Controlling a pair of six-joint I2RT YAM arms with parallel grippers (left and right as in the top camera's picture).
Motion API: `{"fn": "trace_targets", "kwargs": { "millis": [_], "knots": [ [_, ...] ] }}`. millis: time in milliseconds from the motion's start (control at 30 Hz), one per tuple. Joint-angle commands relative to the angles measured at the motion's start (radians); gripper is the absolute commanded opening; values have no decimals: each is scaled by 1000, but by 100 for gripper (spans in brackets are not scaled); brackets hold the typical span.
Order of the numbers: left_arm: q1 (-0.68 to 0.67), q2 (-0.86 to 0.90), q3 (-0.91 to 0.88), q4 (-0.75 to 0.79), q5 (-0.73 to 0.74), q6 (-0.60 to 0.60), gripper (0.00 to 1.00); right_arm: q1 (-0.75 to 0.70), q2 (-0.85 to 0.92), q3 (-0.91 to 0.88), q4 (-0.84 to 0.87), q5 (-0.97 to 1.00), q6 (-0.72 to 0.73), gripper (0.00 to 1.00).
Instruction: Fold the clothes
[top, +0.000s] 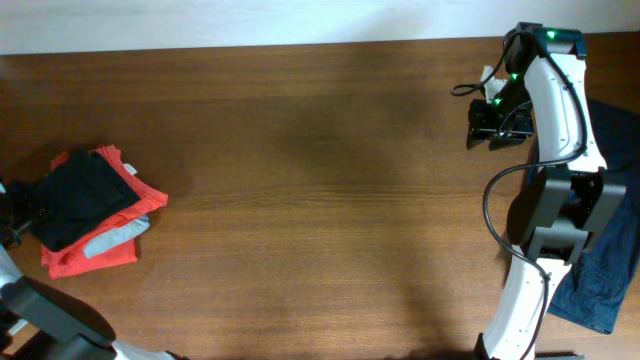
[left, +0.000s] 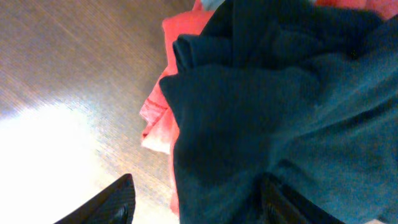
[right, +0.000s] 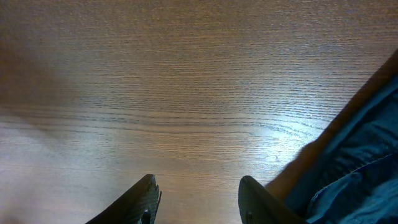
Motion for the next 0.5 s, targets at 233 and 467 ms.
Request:
{"fn": "trace_targets", "kwargs": {
  "millis": [233, 467],
  "knots": [
    [5, -235, 3, 87, 696, 269, 67, 5, -34, 16, -4, 2, -6, 47],
    [14, -120, -99, 172, 863, 341, 66, 5, -34, 16, -5, 2, -6, 47]
  ]
}}
